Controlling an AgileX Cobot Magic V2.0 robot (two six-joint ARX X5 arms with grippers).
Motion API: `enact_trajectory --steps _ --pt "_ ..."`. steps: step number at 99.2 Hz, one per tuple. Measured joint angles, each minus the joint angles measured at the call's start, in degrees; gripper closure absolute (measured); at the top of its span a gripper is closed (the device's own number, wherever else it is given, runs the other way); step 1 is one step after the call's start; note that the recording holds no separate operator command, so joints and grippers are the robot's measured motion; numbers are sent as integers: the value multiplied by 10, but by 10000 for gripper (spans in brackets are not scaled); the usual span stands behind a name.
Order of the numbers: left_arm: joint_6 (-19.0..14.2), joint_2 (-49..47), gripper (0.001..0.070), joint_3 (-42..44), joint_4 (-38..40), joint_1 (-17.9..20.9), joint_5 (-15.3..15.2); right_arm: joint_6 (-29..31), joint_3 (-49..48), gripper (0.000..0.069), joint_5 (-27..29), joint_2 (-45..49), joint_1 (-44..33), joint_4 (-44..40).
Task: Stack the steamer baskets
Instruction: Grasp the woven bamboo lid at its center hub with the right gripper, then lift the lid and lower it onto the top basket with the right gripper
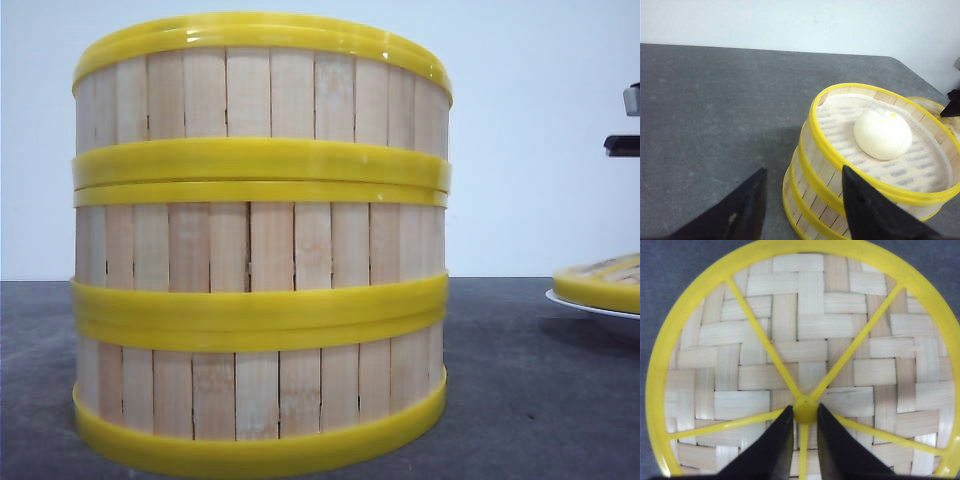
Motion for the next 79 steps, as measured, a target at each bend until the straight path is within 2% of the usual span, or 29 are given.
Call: enact_trajectory --steps 21,40,58,79 --pt "0 0 434 0 0 0 0 -5 75 638 -11 -57 17 -39" --pt "2 0 434 0 0 0 0 -24 165 638 -32 -82 70 -111" --pt "4 0 434 0 0 0 0 -42 260 638 -86 -82 158 -166" --pt "4 0 434 0 0 0 0 -47 322 639 -88 -82 285 -197"
